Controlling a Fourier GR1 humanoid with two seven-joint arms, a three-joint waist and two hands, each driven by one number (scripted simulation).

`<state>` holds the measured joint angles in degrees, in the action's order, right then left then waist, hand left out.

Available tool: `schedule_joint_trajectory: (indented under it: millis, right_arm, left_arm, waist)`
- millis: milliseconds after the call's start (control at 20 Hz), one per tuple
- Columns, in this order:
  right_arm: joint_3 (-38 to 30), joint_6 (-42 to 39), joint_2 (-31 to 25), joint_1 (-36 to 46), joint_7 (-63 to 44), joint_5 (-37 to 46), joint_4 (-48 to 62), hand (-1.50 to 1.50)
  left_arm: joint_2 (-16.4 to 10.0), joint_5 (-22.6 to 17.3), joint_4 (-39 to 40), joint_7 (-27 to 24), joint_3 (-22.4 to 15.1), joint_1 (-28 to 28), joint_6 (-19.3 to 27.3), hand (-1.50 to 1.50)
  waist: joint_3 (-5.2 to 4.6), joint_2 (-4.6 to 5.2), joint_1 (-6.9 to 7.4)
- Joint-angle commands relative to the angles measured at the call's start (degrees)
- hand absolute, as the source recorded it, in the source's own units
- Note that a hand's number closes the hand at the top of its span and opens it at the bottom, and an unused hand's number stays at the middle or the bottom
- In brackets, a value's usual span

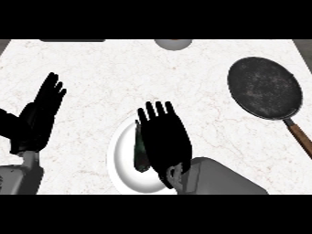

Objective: Pick the cupcake from the plate and place it in the pan

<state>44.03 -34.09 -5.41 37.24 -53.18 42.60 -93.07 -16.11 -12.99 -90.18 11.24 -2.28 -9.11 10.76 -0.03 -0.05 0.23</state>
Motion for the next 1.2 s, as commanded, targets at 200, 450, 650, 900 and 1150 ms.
schedule_joint_trajectory:
  millis: [200,450,650,900,1150]
  right_arm:
    - [-0.4,-2.4,3.1,-2.0,-4.7,5.2,4.9,-1.50]
    - [-2.0,0.9,5.3,0.1,-2.6,6.5,11.5,-1.50]
    - [-2.7,4.5,5.4,-0.5,3.2,9.3,17.0,-1.50]
    - [-7.3,0.8,4.8,-0.6,7.3,11.5,19.0,-1.50]
    - [-5.1,8.2,5.4,-0.1,9.0,11.6,23.3,-1.50]
  left_arm:
    - [1.6,2.0,0.6,-1.1,-0.5,0.8,-0.6,0.00]
    - [1.9,2.3,-2.7,-0.8,0.1,2.6,-1.4,0.00]
    - [0.8,0.8,-1.0,2.2,3.4,-0.6,-2.9,0.00]
    - [2.5,2.4,-0.9,2.5,3.0,-1.6,-2.5,0.00]
    - [3.0,4.0,-2.9,0.4,2.7,3.9,-4.3,0.00]
  waist:
    - [0.01,-0.01,-0.31]
    - [0.02,0.02,0.22]
    - [0.03,0.06,0.17]
    - [0.03,0.05,-0.12]
    - [0.03,0.06,0.35]
